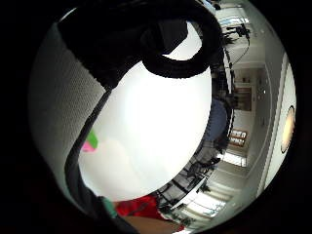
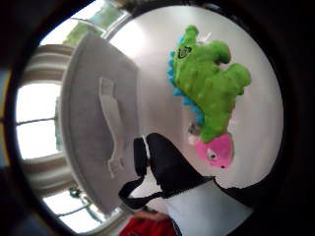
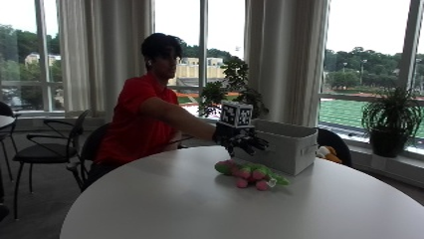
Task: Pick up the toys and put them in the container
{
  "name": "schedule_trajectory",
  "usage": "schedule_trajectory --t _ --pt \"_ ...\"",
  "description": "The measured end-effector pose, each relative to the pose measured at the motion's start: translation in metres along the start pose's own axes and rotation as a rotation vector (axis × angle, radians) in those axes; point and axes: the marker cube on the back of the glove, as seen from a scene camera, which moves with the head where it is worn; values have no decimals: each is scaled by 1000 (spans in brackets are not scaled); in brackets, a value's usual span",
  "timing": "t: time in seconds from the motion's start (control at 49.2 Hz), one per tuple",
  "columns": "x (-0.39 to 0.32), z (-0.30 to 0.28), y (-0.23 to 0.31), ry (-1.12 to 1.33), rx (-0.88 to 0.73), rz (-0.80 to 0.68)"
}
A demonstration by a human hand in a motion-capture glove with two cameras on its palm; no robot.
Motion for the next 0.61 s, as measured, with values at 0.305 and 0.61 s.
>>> schedule_trajectory --t 0.305,0.61 --pt "-23 53 -31 -40 -58 -14" --pt "-21 74 -54 35 -129 -33"
